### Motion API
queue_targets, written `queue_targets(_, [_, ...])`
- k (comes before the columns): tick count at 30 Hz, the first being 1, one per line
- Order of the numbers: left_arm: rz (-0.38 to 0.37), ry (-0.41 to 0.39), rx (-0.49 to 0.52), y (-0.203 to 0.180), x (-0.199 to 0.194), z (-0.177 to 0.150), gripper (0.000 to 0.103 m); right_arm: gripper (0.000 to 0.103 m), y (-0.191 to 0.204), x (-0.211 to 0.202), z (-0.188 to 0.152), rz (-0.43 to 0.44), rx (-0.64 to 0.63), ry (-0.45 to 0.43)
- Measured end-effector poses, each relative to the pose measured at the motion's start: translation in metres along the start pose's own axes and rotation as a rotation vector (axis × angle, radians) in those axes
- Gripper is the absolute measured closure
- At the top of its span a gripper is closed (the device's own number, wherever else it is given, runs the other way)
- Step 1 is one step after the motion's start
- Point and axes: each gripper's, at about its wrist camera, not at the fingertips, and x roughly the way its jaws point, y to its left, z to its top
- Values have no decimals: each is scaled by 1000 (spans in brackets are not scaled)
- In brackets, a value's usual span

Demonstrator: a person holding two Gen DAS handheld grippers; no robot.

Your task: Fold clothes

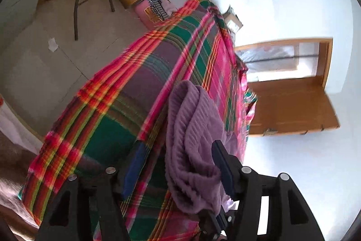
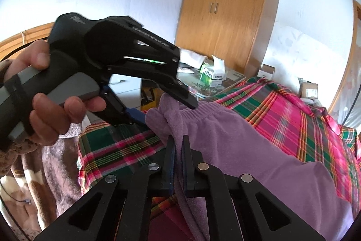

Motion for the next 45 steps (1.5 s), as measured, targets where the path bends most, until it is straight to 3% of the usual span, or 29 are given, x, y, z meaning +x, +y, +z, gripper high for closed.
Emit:
queue_targets(8, [-25,101,-7,-6,28,6,56,98,-4,-3,0,4,12,-8])
queue_targets(16, [19,56,57,-13,26,16,84,98,-4,6,0,4,9,15])
queue_targets(24, [46,3,158,-25,20,17,86,98,-2,17,3,24,30,68])
queue_targets(33, [103,5,177,-21,25,18,86,98,-4,25,-1,35,47,110])
queue_targets(45, [132,-62,317,-84,12,-4,86,98,-19,-14,4,1,98,24])
